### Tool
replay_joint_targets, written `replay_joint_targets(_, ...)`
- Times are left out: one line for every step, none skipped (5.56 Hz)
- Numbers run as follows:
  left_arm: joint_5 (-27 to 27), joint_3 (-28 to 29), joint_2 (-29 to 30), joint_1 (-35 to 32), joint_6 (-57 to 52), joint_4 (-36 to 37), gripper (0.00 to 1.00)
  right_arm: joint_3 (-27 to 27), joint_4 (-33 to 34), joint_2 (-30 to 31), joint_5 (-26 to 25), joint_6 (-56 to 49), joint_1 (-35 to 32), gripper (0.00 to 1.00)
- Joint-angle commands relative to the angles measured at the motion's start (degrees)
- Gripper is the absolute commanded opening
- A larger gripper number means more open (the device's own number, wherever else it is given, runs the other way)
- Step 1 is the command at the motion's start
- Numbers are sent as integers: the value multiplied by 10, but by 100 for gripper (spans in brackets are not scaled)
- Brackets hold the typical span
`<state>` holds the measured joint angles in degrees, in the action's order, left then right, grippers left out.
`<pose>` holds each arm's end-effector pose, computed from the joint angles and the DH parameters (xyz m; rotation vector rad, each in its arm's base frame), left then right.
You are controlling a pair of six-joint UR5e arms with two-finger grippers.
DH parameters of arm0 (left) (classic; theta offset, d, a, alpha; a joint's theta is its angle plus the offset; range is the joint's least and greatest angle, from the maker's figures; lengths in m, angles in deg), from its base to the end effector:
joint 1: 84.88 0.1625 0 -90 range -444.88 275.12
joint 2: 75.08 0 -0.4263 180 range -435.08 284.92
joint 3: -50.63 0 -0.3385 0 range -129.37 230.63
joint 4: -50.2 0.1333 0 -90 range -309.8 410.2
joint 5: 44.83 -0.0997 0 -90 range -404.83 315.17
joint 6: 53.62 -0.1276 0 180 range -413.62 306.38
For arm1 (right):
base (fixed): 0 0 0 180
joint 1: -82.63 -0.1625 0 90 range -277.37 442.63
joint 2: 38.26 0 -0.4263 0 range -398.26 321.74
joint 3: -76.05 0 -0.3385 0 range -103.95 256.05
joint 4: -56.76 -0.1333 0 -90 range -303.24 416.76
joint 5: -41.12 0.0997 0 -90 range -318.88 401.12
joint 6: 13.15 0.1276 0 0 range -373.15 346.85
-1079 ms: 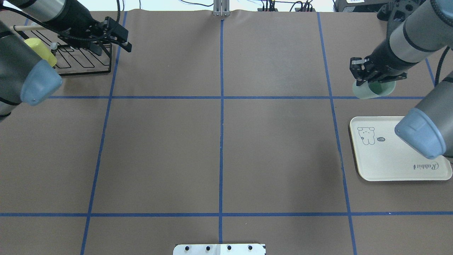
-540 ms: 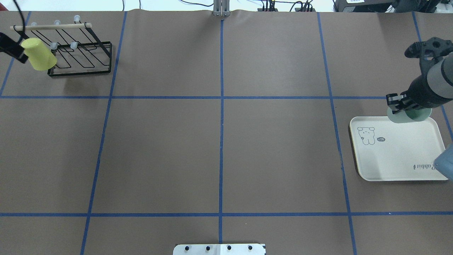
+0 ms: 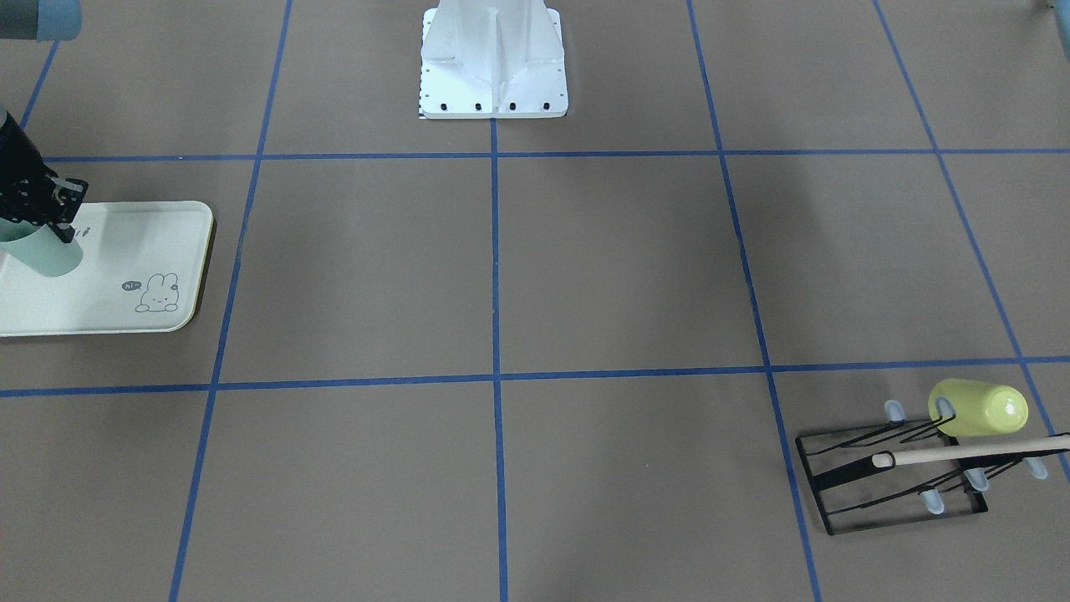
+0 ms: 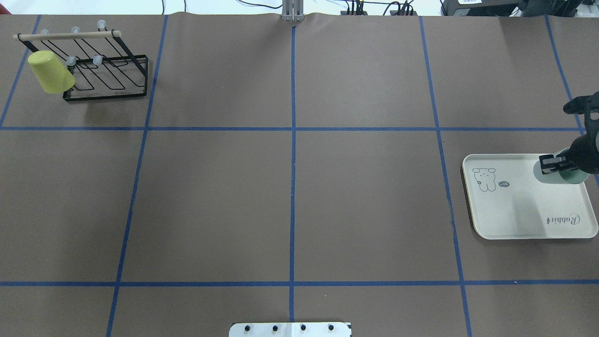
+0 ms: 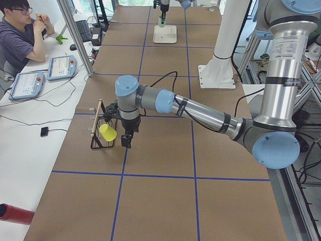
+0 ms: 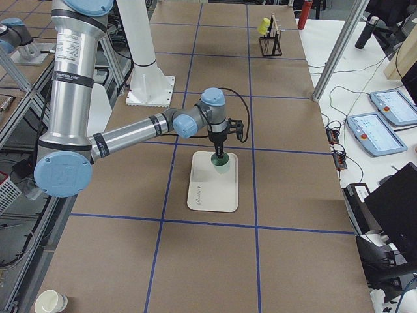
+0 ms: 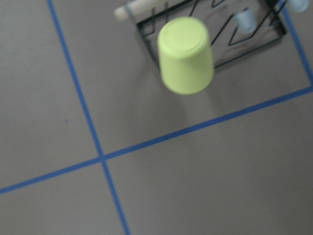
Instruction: Left arm grabs green cup and hands to right arm on tray
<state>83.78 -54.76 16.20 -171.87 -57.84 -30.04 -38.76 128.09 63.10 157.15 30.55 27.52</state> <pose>-0.0302 -0.4470 0.5786 0.1232 0.6725 0.1619 -0.1600 -0.3646 0.5458 0.1461 -0.6906 0.0200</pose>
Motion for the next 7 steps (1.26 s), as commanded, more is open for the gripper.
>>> replay_joint_targets(14,9,-31,-32,4,-10,100,14,-34,18,2,8,8,0)
replay_joint_targets(17,10,-31,-32,4,-9,100,22,-33,12,2,8,12,0)
replay_joint_targets(17,9,-31,-32,4,-9,100,51,-10,-29,15,9,32,0)
replay_joint_targets(18,10,-30,-32,4,-9,100,66,11,-47,47,9,37,0)
replay_joint_targets(23,10,-31,-32,4,-8,100,79,65,-88,59,9,40,7)
replay_joint_targets(26,12,-30,-32,4,-8,100,75,79,-92,54,8,39,99)
replay_joint_targets(26,12,-30,-32,4,-8,100,69,80,-95,60,7,38,100)
